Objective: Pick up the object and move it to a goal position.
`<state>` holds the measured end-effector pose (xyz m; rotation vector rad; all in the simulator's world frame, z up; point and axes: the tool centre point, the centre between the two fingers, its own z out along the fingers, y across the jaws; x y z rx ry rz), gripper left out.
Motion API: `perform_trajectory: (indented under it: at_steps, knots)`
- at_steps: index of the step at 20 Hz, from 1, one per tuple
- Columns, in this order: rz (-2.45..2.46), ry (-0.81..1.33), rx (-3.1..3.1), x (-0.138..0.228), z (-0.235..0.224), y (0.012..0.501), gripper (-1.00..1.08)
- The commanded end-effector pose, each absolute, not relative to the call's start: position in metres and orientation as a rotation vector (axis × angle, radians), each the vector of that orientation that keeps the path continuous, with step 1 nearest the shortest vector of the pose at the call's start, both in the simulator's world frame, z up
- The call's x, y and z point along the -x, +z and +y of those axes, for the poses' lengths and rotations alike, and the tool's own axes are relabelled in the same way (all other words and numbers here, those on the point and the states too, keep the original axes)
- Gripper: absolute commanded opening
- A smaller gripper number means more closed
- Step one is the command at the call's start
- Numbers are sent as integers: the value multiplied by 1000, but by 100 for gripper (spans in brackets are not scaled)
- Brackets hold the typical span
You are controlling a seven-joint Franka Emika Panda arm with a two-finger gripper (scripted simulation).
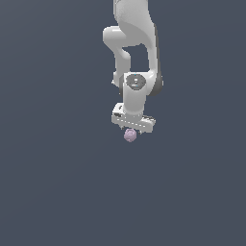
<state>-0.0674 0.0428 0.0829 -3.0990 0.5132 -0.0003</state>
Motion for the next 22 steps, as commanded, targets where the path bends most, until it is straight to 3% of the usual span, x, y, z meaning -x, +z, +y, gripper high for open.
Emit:
perform_trajectory:
  at_steps: [1,12,13,22]
  knots:
    - [515,1,3099,68,43,74,100]
    - [518,0,3099,68,43,40,100]
    - [518,0,3099,68,43,40,-100]
    - [518,0,3099,68,43,40,-100]
